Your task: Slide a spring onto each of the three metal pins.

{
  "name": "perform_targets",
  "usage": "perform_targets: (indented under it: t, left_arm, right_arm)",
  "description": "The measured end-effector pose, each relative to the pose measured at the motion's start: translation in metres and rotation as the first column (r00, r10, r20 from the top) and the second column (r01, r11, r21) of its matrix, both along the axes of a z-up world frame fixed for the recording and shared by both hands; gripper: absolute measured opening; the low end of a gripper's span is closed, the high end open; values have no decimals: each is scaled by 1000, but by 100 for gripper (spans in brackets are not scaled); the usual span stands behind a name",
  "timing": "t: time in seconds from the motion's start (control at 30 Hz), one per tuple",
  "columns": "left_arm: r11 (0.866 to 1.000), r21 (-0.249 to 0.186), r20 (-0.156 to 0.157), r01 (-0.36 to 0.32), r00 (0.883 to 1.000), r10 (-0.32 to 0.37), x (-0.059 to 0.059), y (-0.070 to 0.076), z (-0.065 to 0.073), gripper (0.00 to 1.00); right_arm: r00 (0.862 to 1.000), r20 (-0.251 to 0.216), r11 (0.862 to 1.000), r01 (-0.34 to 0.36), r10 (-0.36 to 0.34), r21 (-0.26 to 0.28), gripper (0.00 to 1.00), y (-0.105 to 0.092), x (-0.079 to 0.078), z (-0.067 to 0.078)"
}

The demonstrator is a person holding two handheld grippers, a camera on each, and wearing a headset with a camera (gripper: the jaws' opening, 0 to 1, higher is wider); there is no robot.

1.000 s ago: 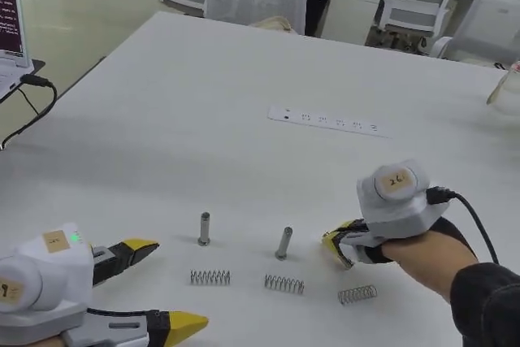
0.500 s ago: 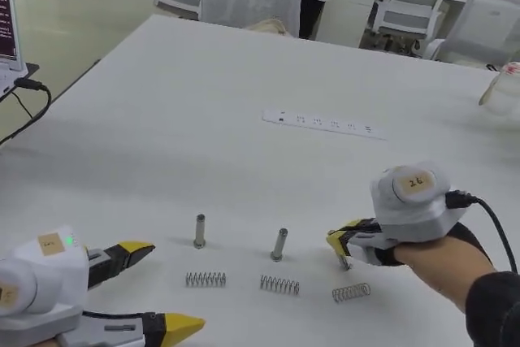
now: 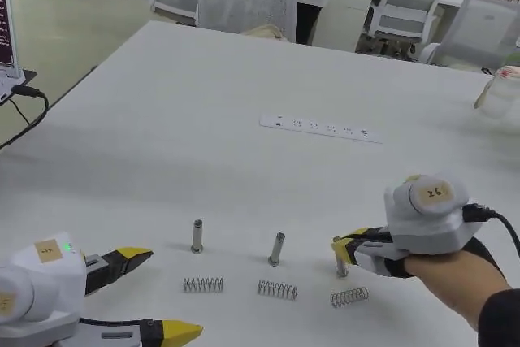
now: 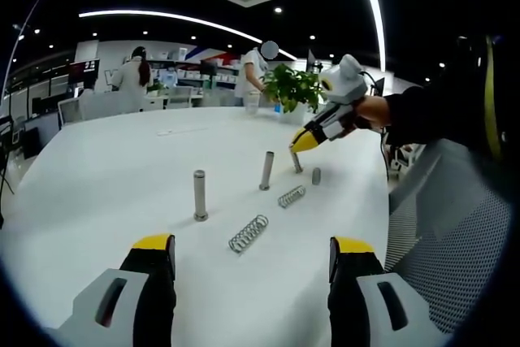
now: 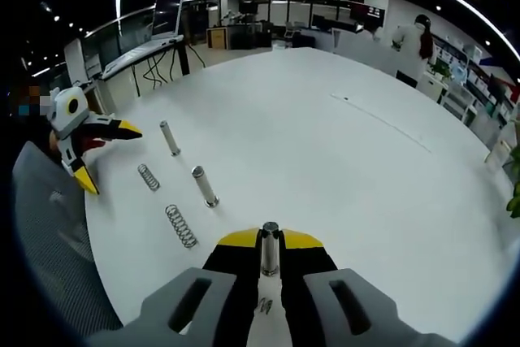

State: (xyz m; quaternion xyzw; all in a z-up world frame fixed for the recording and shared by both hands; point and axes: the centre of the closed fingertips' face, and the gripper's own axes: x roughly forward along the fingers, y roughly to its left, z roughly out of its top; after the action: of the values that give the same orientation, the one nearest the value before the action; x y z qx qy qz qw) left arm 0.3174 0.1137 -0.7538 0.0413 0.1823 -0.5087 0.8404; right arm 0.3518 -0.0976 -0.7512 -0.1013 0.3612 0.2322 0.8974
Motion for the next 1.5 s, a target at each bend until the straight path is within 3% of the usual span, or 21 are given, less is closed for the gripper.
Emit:
perform_targets:
  t: [0.73, 0.97, 1.5]
  left_arm:
    - [1000, 0, 4, 0, 1000, 0, 2, 1, 0, 74]
    - [1000, -1, 6, -3, 1000, 3, 2, 1, 0, 74]
    - [1000, 1, 2, -5, 1000, 5, 2, 1, -1, 74]
  right_arm:
    - [1000, 19, 1000, 13, -12, -7, 6, -9, -15, 3]
    - [1000, 12, 999, 4, -4, -32, 6, -12, -19, -1]
    - [1000, 15, 1000, -1, 2, -26, 6, -13, -19, -3]
